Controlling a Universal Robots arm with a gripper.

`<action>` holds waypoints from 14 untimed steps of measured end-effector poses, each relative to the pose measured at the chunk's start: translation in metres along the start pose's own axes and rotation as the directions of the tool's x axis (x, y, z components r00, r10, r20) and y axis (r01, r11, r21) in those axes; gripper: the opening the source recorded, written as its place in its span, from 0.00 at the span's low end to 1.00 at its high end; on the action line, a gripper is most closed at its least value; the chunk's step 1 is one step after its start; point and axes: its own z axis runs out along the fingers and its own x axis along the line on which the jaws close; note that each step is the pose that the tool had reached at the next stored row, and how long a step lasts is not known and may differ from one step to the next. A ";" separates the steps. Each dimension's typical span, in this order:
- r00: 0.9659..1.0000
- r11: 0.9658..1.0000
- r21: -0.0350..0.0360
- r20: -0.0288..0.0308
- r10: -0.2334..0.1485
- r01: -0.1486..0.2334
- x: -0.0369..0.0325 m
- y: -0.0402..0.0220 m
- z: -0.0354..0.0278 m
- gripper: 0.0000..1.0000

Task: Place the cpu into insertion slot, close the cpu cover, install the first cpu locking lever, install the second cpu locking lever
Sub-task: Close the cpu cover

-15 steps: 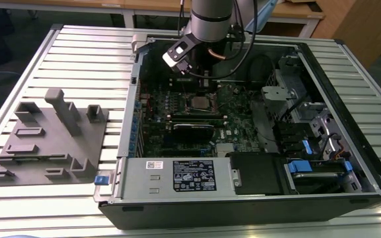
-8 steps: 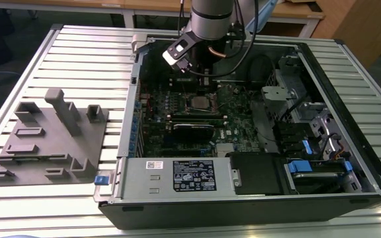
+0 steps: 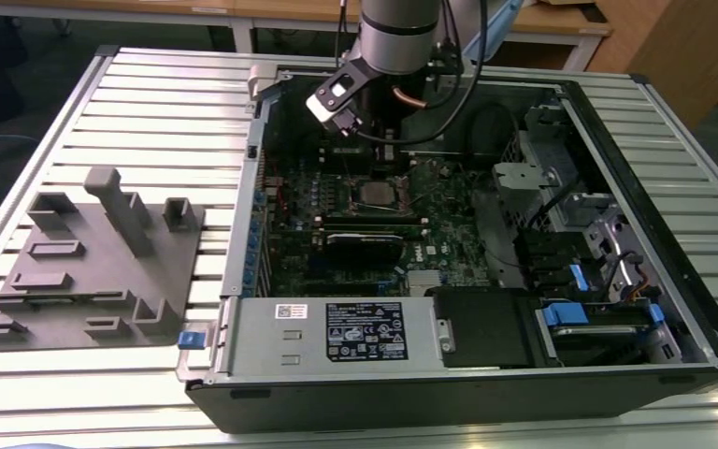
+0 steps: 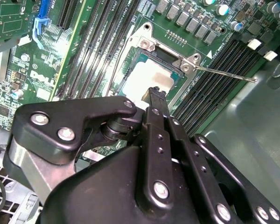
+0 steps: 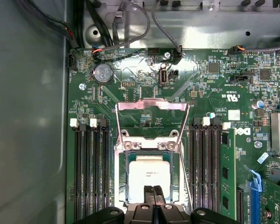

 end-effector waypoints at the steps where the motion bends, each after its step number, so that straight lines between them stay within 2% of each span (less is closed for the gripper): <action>1: 1.000 1.000 0.000 0.000 0.000 0.000 0.0000 0.0000 -0.0006 0.11; 5: 1.000 1.000 0.002 0.000 0.000 0.000 0.0000 0.0001 -0.0033 0.11; 14: 1.000 1.000 0.002 0.001 0.000 0.000 -0.0001 0.0001 -0.0044 0.11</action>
